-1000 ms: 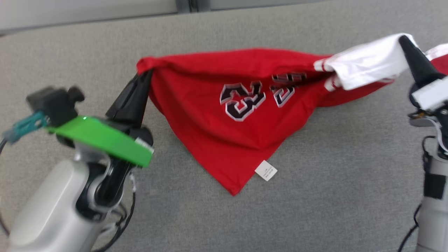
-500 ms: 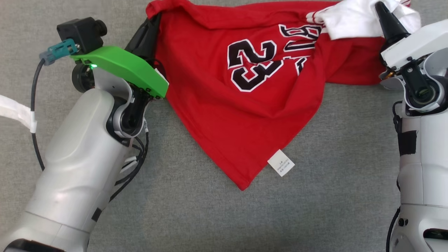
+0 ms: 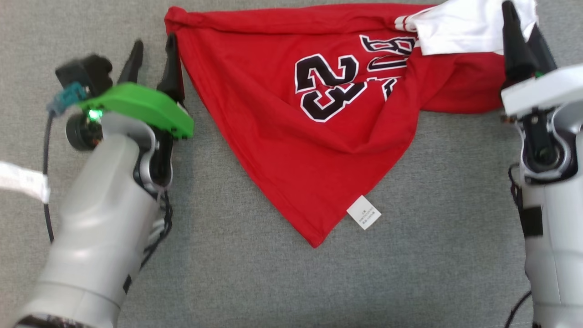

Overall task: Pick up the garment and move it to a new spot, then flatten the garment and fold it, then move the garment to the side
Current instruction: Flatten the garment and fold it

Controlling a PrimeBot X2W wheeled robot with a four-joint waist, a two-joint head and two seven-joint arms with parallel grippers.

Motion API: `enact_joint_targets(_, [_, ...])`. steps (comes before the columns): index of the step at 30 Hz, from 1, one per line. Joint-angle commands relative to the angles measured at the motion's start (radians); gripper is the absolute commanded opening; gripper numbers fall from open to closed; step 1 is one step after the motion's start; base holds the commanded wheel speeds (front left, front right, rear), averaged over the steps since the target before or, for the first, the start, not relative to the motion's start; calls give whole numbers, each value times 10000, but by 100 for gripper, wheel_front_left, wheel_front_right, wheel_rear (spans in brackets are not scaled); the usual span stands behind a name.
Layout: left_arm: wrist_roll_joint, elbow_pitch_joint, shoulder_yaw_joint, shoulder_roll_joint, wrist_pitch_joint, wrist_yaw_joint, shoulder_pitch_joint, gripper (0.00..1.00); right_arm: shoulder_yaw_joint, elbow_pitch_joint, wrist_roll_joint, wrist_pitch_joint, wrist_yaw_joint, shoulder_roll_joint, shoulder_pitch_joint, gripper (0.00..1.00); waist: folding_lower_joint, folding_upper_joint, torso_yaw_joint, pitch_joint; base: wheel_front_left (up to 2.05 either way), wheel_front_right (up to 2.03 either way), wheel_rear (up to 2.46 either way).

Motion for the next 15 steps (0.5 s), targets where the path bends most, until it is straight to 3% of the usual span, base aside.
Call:
enact_joint_targets(1, [268, -120, 182, 34, -79, 68, 509, 100, 191, -168, 45, -275, 4, -194, 567, 100, -2, 0, -198, -590, 0, 0, 0])
enact_joint_targets(9, [2040, -3050, 2142, -444, -69, 297, 4386, 100, 1227, -497, -1808, -2507, 4, -1420, 3235, 100, -2, 0, -564, -2380, 0, 0, 0])
enact_joint_targets(15, [3923, -5565, 3486, -1079, -69, 635, 7494, 100, 811, -452, -3492, -3674, 2, -1400, 5001, 100, -2, 0, -656, -3626, 0, 0, 0])
